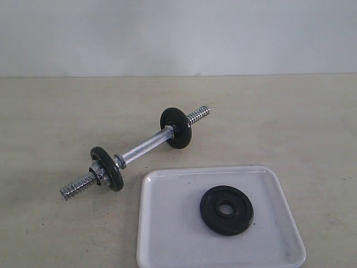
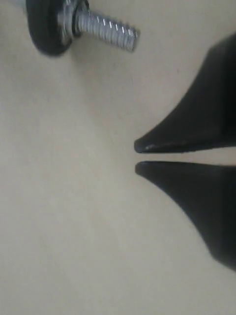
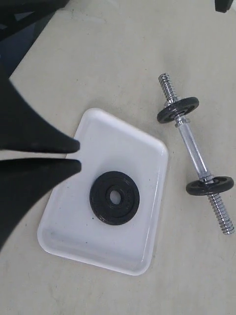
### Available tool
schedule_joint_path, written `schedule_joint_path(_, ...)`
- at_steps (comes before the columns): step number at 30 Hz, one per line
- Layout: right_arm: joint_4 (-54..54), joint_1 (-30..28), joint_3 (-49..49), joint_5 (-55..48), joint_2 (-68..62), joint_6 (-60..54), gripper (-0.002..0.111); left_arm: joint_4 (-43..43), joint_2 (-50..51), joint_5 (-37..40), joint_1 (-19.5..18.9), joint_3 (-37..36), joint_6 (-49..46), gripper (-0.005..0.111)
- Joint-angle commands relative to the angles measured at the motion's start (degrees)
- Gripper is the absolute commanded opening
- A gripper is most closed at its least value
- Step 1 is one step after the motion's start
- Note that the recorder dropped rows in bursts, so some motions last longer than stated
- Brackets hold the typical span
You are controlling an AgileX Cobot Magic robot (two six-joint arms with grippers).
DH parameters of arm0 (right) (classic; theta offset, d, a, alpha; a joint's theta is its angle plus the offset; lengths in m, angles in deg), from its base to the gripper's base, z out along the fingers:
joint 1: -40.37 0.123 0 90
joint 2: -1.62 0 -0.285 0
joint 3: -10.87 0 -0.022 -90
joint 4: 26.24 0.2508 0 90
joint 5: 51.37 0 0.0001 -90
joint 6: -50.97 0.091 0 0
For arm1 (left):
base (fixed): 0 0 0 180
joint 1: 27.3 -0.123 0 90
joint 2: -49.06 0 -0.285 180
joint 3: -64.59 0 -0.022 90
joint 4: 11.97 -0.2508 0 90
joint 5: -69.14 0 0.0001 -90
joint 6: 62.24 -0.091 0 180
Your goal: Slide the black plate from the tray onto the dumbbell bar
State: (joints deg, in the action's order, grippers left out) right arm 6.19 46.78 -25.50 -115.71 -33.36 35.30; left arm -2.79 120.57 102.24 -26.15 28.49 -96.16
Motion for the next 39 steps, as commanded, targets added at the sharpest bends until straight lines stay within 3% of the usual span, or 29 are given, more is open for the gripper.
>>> schedule_joint_path(1,0.5,-0.1,-0.4,0.8,-0.2,-1.0,0.0,29.2,1.5,-3.7,0.1,0.5,-11.5,0.004)
schedule_joint_path(3,0.5,-0.1,-0.4,0.8,-0.2,-1.0,0.0,35.1,3.2,-2.2,0.1,1.7,-15.9,0.004)
schedule_joint_path(7,0.5,-0.1,-0.4,1.0,-0.2,-1.0,0.0,36.0,6.1,0.0,0.1,3.3,-16.7,0.004)
schedule_joint_path(10,0.5,-0.1,-0.4,1.1,-0.2,-1.0,0.0,36.0,8.8,1.7,0.2,4.2,-26.2,0.004)
schedule_joint_path(11,0.5,-0.1,-0.4,1.1,-0.2,-1.0,0.0,36.0,9.6,2.7,0.2,4.3,-33.7,0.004)
schedule_joint_path(14,0.5,-0.1,-0.4,1.1,-0.2,-1.0,0.0,30.8,11.9,3.5,0.2,4.3,-49.8,0.004)
schedule_joint_path(16,0.5,-0.1,-0.4,1.0,-0.2,-1.0,0.0,22.8,13.0,1.5,0.2,4.3,-52.4,0.004)
schedule_joint_path(19,0.5,-0.1,-0.4,1.0,-0.2,-1.0,0.0,10.5,14.1,-5.3,0.1,4.3,-42.9,0.004)
schedule_joint_path(21,0.5,-0.1,-0.4,1.2,-0.2,-1.1,0.0,3.4,14.2,-11.8,-0.5,4.3,-28.7,0.004)
schedule_joint_path(23,0.5,-0.1,-0.4,1.2,-0.2,-1.2,0.0,0.2,14.2,-18.9,-1.9,4.3,-4.2,0.004)
schedule_joint_path(26,0.5,-0.1,-0.4,1.2,-0.2,-1.3,0.0,0.2,14.2,-23.0,-4.5,4.3,30.0,0.004)
schedule_joint_path(29,0.5,-0.1,-0.4,1.2,-0.2,-1.3,0.0,0.2,14.2,-21.6,-6.1,4.3,49.1,0.004)
schedule_joint_path(34,0.5,-0.1,-0.4,1.2,-0.2,-1.4,0.0,5.3,14.2,-22.1,-5.8,4.3,54.5,0.004)
schedule_joint_path(37,0.5,-0.1,-0.4,1.2,-0.2,-1.4,0.0,6.2,14.2,-24.3,-3.9,4.3,47.7,0.004)
schedule_joint_path(39,0.5,-0.1,-0.4,1.4,-0.2,-1.4,0.0,6.2,14.2,-26.5,-1.2,4.3,37.4,0.004)
